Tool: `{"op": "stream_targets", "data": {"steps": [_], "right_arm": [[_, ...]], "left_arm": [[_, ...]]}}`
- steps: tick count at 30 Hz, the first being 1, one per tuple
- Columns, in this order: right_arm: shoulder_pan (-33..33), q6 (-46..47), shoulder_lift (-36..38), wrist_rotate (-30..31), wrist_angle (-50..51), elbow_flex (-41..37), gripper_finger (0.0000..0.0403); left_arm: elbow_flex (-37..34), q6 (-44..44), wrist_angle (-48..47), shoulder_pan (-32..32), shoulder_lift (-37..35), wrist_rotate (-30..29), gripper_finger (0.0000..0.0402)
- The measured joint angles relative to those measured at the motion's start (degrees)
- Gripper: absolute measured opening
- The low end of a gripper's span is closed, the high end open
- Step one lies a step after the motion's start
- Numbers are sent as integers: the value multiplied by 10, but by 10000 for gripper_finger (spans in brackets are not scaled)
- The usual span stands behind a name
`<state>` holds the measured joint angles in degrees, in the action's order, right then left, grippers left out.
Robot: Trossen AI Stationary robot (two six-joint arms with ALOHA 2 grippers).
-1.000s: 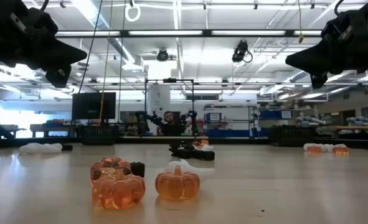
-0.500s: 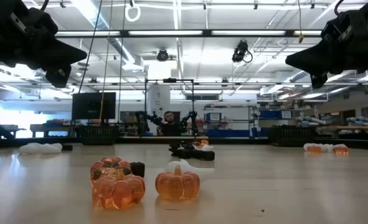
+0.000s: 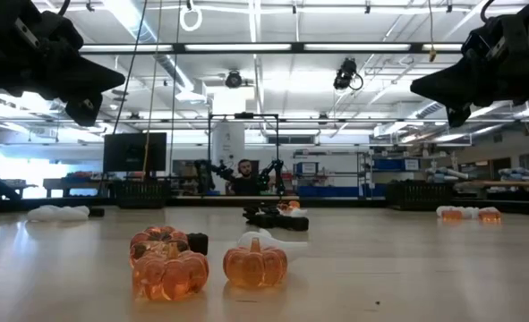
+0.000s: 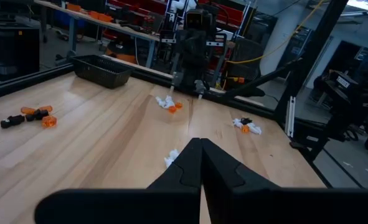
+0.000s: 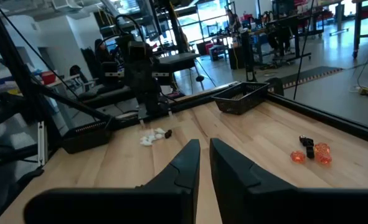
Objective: Sort Halloween decoration
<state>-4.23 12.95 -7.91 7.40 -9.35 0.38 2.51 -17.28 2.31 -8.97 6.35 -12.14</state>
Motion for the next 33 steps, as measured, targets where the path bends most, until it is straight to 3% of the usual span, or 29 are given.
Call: {"op": "stream_targets", "data": {"steps": [33], "right_arm": [[0,-27,0,6,-12,0,46]], "left_arm": [[0,-1,16,1,0,-1,12]]}}
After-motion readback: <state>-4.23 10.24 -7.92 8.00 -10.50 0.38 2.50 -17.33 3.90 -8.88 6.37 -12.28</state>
